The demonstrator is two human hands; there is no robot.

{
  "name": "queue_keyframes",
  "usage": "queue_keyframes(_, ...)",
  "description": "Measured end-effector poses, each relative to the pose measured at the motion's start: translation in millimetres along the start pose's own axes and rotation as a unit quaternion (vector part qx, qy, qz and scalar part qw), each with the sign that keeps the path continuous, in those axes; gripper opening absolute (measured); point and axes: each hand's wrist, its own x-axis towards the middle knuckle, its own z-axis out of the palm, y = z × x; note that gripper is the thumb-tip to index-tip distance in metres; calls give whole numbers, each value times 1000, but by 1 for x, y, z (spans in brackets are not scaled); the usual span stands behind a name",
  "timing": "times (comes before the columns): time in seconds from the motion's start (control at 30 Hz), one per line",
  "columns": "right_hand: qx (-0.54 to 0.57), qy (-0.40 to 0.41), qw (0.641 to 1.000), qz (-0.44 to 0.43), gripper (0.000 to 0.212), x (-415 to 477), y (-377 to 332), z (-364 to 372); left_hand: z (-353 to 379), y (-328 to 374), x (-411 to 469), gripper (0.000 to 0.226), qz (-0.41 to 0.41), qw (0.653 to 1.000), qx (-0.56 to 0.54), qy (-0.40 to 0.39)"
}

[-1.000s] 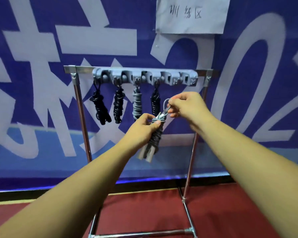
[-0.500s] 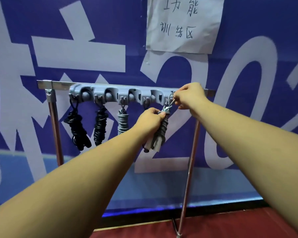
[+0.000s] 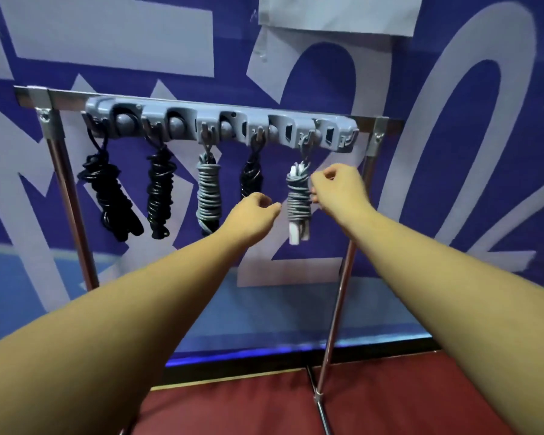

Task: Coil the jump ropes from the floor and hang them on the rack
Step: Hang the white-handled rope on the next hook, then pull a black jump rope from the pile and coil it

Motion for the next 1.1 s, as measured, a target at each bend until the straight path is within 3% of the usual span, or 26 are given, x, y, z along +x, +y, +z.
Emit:
queue_keyframes(0.2, -106, -27, 994, 1, 22, -75, 88, 31, 4, -95, -42, 17, -53, 992, 105, -50)
queue_keyframes(0.47, -149, -159, 967, 135, 28, -196, 221, 119, 32, -238, -120, 19, -152, 962, 193, -121)
queue_keyframes(0.73, -183, -256, 920, 235, 30, -325, 327, 189, 74, -377, -214, 17, -258, 923, 202, -200)
queue_keyframes(1.1, -247, -393, 841, 279, 30, -447, 430, 238, 138, -520, -323, 30, -320, 853, 251, -327)
